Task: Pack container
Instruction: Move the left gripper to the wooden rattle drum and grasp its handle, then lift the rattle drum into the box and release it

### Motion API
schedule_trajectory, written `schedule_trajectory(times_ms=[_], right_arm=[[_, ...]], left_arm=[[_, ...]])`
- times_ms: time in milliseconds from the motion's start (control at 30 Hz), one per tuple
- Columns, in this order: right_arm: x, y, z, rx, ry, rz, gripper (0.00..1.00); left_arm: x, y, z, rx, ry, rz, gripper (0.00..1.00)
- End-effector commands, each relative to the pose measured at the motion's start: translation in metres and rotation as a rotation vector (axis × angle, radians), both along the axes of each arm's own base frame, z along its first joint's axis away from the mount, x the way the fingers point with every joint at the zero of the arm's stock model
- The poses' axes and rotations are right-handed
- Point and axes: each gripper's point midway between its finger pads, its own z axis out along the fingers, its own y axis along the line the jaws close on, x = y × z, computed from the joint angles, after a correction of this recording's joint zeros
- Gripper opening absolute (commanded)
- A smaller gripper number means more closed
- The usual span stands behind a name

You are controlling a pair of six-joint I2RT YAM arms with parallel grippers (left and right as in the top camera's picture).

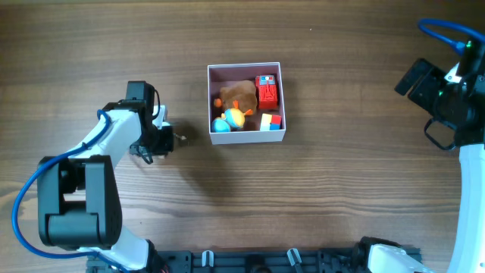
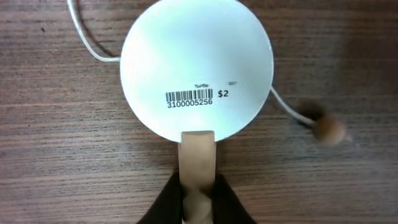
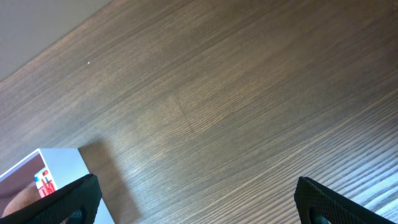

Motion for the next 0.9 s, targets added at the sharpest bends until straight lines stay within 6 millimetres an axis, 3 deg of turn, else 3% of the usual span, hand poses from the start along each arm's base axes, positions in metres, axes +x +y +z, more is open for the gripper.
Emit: schedule_trajectory(times_ms=[0,200,433,567,667,867], right_arm=[[0.003,0.001,0.001,-0.003,0.000,0.018,1.00],[0.003,0.001,0.001,-0.003,0.000,0.018,1.00],[0.003,0.001,0.001,-0.003,0.001,0.018,1.00],[0.003,0.001,0.001,-0.003,0.000,0.018,1.00],[0.003,0.001,0.001,-0.003,0.000,0.018,1.00],[0.003,0.001,0.001,-0.003,0.000,0.018,1.00]], left_arm=[[-0.010,-0.006,-0.006,-0.020,0.043,-0.005,0.04],[-0.011,-0.022,0.011,-0.049,0.069,0.015,0.04],[0.015,-0.057,0.084,-0.057,0.019,-0.013,0.04],[0.033,-0.089,0.135,-0.077,-0.077,-0.084,0.04],[0.042,-0.114,0.162,-0.099,-0.153,-0.142,0.04],[0.048,-0.170,0.176,-0.147,-0.265,-0.278,0.04]])
